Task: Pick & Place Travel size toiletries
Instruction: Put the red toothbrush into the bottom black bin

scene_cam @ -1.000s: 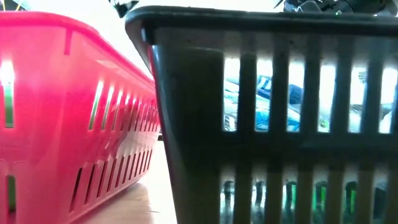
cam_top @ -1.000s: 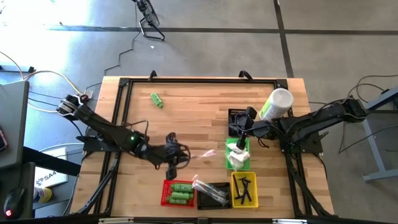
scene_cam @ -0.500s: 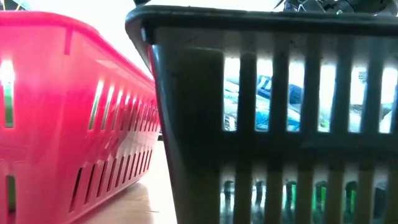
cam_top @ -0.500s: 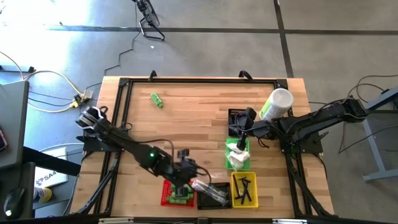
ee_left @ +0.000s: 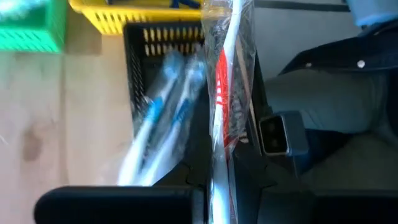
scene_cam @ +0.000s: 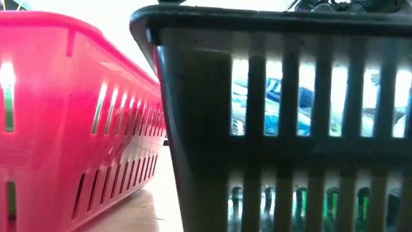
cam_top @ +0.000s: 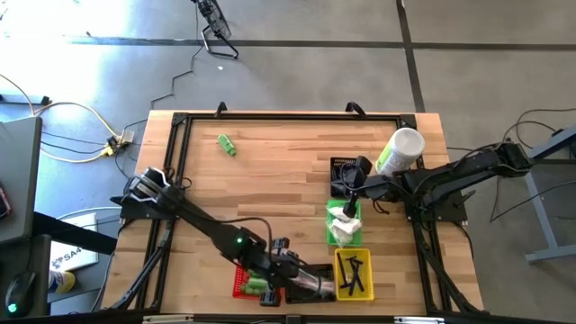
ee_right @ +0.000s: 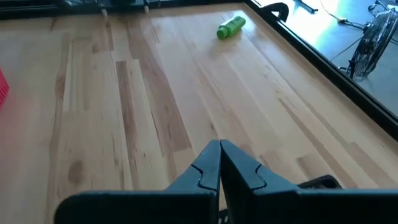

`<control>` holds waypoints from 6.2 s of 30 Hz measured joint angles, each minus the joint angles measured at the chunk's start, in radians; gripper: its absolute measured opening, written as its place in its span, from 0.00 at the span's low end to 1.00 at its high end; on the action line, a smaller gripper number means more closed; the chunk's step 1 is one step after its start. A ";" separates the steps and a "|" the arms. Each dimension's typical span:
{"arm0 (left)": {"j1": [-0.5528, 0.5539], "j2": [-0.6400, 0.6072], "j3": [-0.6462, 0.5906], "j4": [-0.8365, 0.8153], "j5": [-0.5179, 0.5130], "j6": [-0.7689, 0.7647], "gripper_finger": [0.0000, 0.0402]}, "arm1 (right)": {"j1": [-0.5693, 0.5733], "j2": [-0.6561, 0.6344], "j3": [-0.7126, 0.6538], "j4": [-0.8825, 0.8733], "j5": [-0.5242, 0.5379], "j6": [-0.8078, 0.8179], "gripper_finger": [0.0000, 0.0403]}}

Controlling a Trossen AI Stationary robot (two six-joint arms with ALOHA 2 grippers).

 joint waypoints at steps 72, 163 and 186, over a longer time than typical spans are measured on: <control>0.081 0.063 0.012 0.028 0.168 0.010 0.22 | 0.086 -0.056 0.000 -0.005 0.004 -0.004 0.00; 0.225 -0.870 -1.015 0.758 -0.003 0.585 0.03 | 0.426 -0.154 0.000 0.191 0.168 -0.055 0.00; 0.224 -1.266 -1.259 0.688 0.029 0.547 0.03 | 0.347 0.137 0.294 -0.062 0.178 0.125 0.00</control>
